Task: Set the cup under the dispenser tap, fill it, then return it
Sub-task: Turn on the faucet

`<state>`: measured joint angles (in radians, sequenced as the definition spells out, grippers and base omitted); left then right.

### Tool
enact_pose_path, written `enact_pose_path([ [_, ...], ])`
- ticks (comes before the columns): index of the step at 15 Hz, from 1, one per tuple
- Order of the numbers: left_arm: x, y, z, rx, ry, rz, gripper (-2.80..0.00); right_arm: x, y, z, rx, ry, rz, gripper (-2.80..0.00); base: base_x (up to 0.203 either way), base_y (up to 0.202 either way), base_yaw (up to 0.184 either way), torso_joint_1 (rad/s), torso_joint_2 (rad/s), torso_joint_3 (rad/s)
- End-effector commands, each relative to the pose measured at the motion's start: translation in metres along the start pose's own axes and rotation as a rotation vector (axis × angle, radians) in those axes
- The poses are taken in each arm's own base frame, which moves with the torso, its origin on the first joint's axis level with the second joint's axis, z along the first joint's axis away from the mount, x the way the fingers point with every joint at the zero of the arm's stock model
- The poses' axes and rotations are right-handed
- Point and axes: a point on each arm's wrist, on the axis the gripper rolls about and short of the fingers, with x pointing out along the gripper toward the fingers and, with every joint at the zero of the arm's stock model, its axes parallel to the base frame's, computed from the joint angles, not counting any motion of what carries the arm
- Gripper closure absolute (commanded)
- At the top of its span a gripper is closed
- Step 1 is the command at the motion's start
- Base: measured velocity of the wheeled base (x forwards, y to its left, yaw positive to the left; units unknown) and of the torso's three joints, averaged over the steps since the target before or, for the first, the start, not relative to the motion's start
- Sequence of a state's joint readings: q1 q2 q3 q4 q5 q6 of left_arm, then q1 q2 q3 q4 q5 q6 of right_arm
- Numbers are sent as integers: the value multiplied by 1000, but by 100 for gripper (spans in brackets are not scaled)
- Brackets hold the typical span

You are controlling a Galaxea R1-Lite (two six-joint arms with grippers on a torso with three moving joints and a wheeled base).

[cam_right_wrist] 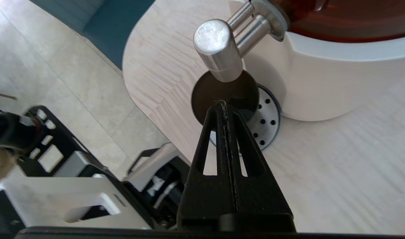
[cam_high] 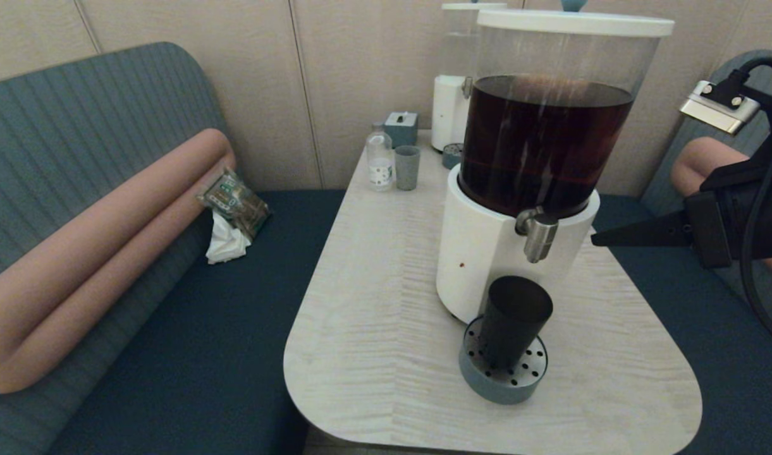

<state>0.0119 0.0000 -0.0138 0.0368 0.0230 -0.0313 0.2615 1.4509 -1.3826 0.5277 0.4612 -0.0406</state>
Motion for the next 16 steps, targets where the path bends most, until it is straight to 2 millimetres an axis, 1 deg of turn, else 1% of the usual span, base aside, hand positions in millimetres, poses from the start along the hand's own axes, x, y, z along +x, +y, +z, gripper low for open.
enact_pose_path([
  [1,0,0,0,-1,2,0,0,-1,1,0,-11,0,1,0,0,0,0,0,0,0],
  [3,0,0,0,-1,2,1,0,3,-2,1,-13,1,-6,0,0,0,0,0,0,0],
  [7,0,0,0,-1,2,-1,0,19,-9,10,-56,-78,-63,0,0,0,0,0,0,0],
  [10,0,0,0,-1,2,1,0,30,-9,12,-69,-83,-109,0,0,0,0,0,0,0],
  [13,0,0,0,-1,2,0,0,44,-10,11,-74,-72,-105,0,0,0,0,0,0,0],
  [16,0,0,0,-1,2,0,0,53,-13,12,-72,-60,-99,0,0,0,0,0,0,0],
])
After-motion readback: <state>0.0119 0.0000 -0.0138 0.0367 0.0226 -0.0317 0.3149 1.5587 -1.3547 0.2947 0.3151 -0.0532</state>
